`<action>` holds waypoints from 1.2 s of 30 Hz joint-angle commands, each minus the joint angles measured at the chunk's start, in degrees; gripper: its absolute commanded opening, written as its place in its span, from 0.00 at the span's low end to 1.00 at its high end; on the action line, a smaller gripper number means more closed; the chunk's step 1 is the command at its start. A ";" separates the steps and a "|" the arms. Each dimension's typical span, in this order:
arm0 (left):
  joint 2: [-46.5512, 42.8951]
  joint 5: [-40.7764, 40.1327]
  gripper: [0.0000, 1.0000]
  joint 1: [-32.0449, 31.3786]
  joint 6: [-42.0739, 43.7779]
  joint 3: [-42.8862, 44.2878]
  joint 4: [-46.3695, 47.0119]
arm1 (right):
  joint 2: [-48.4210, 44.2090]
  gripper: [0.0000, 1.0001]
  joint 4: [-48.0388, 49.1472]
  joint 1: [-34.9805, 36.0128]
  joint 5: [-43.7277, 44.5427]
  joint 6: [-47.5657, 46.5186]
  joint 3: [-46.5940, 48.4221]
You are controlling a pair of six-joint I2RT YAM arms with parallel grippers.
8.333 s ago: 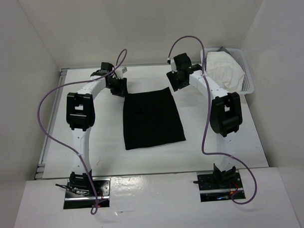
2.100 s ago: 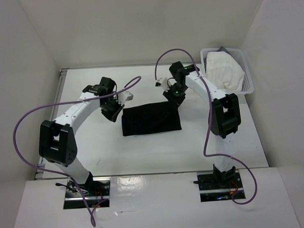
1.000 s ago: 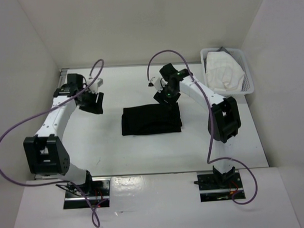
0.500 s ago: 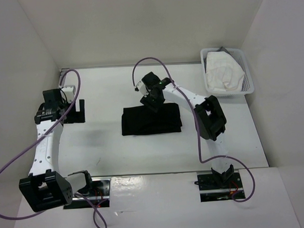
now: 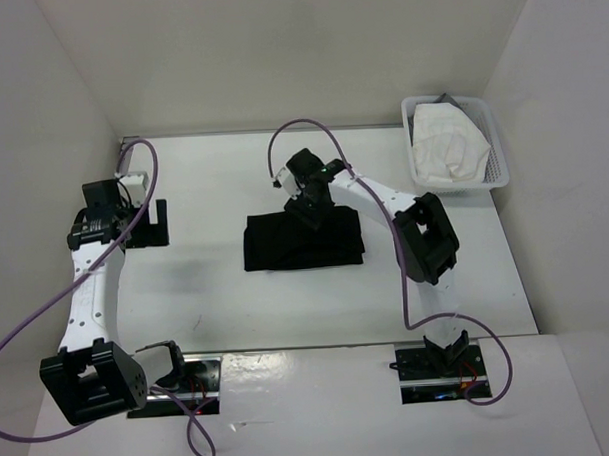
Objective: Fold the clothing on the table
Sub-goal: Fold the skirt
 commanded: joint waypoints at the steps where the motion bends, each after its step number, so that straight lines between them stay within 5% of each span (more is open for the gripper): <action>1: 0.40 1.83 1.00 0.29 -0.93 -0.31 1.34 | -5.18 0.64 -0.01 2.09 -0.61 0.54 -1.77; 36: 0.40 4.64 1.00 0.29 0.66 -0.84 1.34 | -6.33 0.64 -2.12 9.22 -5.79 0.01 -9.25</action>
